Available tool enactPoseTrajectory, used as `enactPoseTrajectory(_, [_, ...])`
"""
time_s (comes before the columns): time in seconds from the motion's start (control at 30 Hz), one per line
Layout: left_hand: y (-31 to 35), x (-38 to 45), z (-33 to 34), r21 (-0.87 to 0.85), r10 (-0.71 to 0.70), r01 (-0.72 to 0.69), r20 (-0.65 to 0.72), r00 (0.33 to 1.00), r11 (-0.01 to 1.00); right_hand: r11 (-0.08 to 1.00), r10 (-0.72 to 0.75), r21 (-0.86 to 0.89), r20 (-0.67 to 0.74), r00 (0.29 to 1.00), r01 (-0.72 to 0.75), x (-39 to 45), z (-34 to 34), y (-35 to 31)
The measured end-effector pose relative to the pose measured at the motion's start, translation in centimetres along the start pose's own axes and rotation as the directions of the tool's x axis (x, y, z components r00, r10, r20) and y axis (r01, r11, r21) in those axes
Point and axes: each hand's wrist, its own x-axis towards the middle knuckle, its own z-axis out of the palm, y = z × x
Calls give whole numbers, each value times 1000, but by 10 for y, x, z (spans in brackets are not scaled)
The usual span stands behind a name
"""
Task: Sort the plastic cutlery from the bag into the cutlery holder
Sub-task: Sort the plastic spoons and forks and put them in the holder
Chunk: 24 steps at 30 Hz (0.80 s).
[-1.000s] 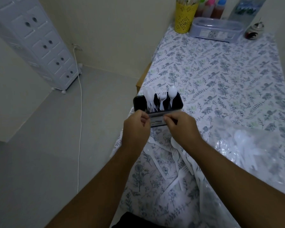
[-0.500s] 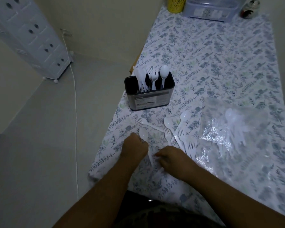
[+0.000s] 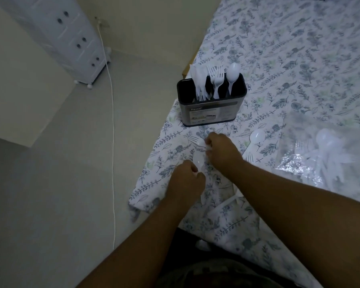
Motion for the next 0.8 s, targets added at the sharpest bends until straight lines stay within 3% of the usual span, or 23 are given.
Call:
enactPoseTrajectory(0.17, [5, -9, 8, 34, 18, -20, 60, 998, 999, 1000, -15, -21, 23, 1000, 16, -1, -8, -1])
enactPoseTrajectory(0.23, [7, -10, 17, 51, 16, -20, 90, 996, 999, 995, 4, 103, -48, 999, 1, -9, -21, 2])
enactPoseTrajectory(0.33, [12, -8, 30, 77, 29, -38, 113, 993, 996, 937, 180, 327, -141, 974, -125, -31, -51, 15])
enactPoseTrajectory(0.4, [19, -5, 41, 100, 59, -70, 114, 992, 993, 828, 345, 511, -139, 928, -231, -53, -69, 30])
enactPoseTrajectory(0.5, [33, 1, 57, 93, 39, -51, 118, 992, 994, 548, 531, 748, 34, 847, -374, -88, -79, 52])
enactPoseTrajectory(0.63, [47, 14, 73, 84, 19, -25, 70, 997, 996, 448, 582, 745, 177, 794, -494, -119, -61, 70])
enactPoseTrajectory(0.8, [56, 24, 78, 112, 27, -29, 13, 1000, 993, 286, 557, 827, 266, 787, -483, -134, -49, 71])
